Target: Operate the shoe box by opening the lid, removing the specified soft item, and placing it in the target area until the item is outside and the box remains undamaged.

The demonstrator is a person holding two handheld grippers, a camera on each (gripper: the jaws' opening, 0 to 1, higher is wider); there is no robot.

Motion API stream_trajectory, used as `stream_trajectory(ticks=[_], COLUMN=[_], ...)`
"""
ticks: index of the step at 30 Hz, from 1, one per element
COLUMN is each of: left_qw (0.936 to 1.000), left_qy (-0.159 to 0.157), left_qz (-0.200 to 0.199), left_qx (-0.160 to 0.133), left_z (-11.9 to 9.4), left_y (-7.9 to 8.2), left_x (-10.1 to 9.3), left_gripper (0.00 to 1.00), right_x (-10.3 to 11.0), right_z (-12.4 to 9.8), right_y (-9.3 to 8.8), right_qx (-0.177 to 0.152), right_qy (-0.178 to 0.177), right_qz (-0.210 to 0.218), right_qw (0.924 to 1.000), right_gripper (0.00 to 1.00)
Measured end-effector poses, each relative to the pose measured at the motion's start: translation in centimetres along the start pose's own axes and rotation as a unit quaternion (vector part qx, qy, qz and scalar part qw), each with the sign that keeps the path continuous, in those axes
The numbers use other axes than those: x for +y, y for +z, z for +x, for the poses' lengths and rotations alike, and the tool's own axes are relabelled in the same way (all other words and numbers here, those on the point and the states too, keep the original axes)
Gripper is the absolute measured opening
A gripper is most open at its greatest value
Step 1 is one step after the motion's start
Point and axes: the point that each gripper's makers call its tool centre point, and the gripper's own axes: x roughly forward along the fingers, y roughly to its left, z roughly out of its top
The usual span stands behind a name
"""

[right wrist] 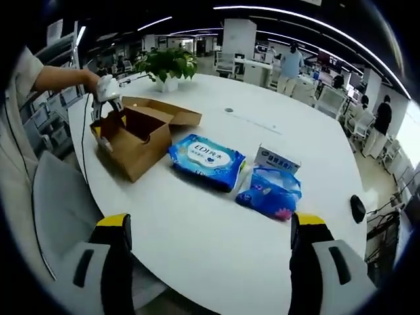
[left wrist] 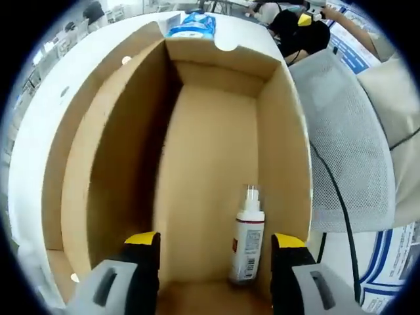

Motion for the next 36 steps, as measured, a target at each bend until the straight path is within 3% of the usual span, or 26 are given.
stream_trajectory(ticks=[8,18,23,31,36], left_qw=[0.9999,0.9994,0.9988,0.9942,0.9942], left_qy=[0.006,0.031,0.039,0.086,0.085], left_qz=[0.011,0.010,0.024,0.060,0.058], left_qx=[0.007,-0.009,-0.019,-0.023,-0.028], left_z=[1.3,2.1,2.3,2.5,2.5], left_y=[-0.5,0.0,0.4,0.8,1.0], left_x=[0.1,0.6,0.1,0.9,0.6], left_gripper=[0.69,0.65,0.51,0.30,0.21], right_x=[0.2,0.6,0.5,0.6,0.5], right_z=[0.2,0.3,0.3,0.6,0.6], right_y=[-0.4,-0.4,-0.2,-0.2,0.0], right_qx=[0.005,0.005,-0.001,0.000,-0.002], right_qy=[-0.003,0.001,-0.002,0.001,0.001], right_qz=[0.006,0.007,0.003,0.000,-0.002], right_qw=[1.0000,1.0000,1.0000,1.0000,1.0000], right_gripper=[0.95,0.93,0.91,0.89,0.88])
